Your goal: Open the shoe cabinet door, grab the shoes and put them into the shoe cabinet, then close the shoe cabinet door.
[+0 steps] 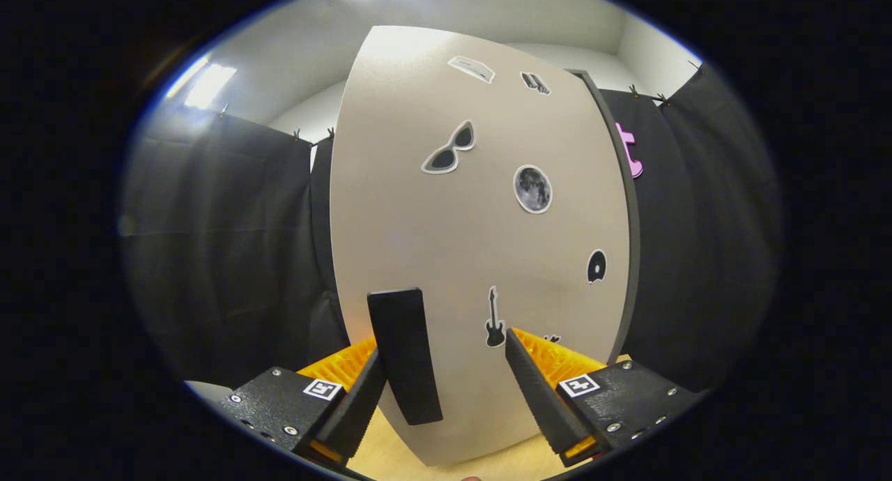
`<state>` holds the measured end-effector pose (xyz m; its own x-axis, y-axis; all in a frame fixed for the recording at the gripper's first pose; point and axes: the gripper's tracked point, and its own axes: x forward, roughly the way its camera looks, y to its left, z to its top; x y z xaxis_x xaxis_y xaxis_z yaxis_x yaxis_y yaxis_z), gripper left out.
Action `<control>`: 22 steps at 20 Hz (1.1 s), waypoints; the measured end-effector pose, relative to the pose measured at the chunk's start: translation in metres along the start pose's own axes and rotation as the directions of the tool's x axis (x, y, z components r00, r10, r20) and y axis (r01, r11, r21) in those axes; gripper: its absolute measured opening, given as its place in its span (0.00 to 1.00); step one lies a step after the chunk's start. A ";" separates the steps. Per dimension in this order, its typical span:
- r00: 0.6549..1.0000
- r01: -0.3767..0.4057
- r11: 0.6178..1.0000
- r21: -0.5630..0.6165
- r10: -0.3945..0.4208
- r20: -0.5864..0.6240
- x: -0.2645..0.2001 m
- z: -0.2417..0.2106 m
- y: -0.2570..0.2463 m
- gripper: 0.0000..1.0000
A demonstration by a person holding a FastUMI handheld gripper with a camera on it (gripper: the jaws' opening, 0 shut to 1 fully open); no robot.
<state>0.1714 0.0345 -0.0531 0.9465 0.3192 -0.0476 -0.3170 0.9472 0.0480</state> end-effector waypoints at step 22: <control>0.968 0.244 0.970 0.006 -0.244 0.051 0.116 -0.002 0.055 0.97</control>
<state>0.2641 0.1234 -0.0580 0.9971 0.0761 -0.0073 -0.0757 0.9963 0.0411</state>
